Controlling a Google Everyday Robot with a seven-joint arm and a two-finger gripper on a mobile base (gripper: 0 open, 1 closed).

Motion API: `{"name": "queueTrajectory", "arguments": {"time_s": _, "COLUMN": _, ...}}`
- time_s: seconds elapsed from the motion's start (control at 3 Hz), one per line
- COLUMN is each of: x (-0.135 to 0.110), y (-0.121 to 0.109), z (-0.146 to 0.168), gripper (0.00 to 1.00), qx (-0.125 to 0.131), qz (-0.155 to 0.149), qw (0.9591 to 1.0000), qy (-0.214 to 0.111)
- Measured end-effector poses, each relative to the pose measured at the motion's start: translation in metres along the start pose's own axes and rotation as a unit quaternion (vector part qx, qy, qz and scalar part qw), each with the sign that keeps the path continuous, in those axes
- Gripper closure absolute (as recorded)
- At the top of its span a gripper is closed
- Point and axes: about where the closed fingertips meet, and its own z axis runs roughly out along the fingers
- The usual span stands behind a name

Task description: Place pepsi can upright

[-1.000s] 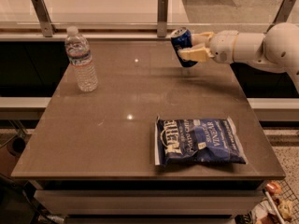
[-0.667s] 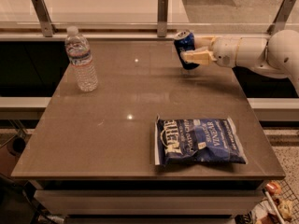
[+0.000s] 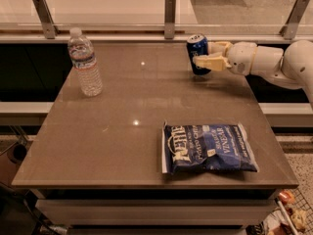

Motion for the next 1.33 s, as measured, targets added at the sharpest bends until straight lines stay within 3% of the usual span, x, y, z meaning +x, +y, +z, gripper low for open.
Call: {"name": "queueTrajectory", "arguments": {"time_s": 1.33, "x": 0.022, "y": -0.008, "z": 0.001, "gripper": 1.0, "qx": -0.018, "qz": 0.046, "qw": 0.9981, "qy": -0.038}}
